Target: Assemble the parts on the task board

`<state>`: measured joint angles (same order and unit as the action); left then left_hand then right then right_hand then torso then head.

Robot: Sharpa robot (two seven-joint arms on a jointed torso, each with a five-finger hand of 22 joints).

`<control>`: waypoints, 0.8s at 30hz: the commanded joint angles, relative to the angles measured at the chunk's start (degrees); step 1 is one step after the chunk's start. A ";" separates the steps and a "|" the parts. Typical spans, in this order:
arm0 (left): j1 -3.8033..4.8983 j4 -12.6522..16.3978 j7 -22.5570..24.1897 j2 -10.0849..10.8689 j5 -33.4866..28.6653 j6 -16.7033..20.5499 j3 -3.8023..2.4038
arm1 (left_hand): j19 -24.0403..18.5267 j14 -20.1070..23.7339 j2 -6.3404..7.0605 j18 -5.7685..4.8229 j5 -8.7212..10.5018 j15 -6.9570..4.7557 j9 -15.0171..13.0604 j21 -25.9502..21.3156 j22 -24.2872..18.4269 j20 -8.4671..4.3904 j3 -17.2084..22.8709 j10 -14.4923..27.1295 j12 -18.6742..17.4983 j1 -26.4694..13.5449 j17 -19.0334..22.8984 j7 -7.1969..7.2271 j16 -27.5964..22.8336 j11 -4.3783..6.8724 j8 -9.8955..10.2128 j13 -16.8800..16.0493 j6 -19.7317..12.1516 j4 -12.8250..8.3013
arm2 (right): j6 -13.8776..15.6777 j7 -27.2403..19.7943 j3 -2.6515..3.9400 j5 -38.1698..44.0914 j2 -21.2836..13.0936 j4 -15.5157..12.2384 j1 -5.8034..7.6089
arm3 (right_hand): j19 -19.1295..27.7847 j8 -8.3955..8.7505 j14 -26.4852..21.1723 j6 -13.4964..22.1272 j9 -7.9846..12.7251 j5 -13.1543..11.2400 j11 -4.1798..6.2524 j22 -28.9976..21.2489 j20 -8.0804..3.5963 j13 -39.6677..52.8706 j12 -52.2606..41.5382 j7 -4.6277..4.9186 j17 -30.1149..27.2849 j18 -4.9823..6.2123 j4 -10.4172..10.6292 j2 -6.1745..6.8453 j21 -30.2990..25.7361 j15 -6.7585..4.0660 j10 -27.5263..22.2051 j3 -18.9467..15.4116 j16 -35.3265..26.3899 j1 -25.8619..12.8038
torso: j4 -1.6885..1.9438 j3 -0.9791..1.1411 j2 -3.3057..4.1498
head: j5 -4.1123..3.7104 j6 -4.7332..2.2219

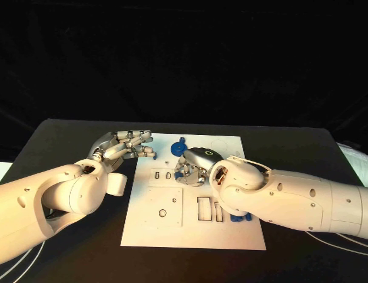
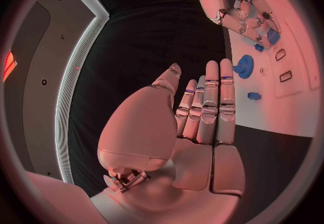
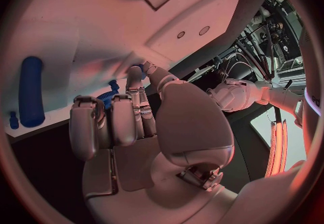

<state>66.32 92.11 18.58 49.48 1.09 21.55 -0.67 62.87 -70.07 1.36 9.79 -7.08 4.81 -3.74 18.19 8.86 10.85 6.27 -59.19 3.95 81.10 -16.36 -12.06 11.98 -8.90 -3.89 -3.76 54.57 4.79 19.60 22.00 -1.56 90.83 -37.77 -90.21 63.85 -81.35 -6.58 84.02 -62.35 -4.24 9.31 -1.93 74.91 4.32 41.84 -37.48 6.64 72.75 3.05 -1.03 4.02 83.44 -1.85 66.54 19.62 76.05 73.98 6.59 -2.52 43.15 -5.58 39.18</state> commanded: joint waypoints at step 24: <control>0.03 0.23 0.22 0.02 -0.06 -0.92 -0.03 | -0.25 0.72 -0.35 0.47 0.19 0.19 0.00 0.21 0.09 -0.06 0.11 -0.32 0.01 -0.48 -0.20 0.11 0.05 0.08 -0.06 0.02 0.18 -0.43 | -3.08 1.54 -0.01 3.44 0.42 0.22 -0.03 | 0.64 2.50 2.44 3.31 0.33 -0.57 -0.67 1.31 0.39 -0.06 0.81 1.04 -0.21 0.21 0.73 4.16 -0.90 0.26 -0.26 -2.62 -0.82 -2.11 | -0.05 0.08 0.01 | -0.02 0.04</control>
<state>66.32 92.18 18.57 49.55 1.09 21.54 -0.67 62.86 -69.85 1.18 9.79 -7.08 5.03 -3.73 18.19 8.87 10.86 6.43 -59.19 3.95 80.92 -16.48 -12.06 11.98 -8.90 -3.89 -3.75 54.57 4.64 17.96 23.39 -1.53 92.87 -37.40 -90.06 63.89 -80.93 -4.29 84.02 -59.46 -3.82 8.99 -2.24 74.90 4.74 41.70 -36.81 7.85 72.62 3.05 -0.23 7.90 82.74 -1.85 66.39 17.23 75.60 71.69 6.53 -2.45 43.16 -5.56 39.18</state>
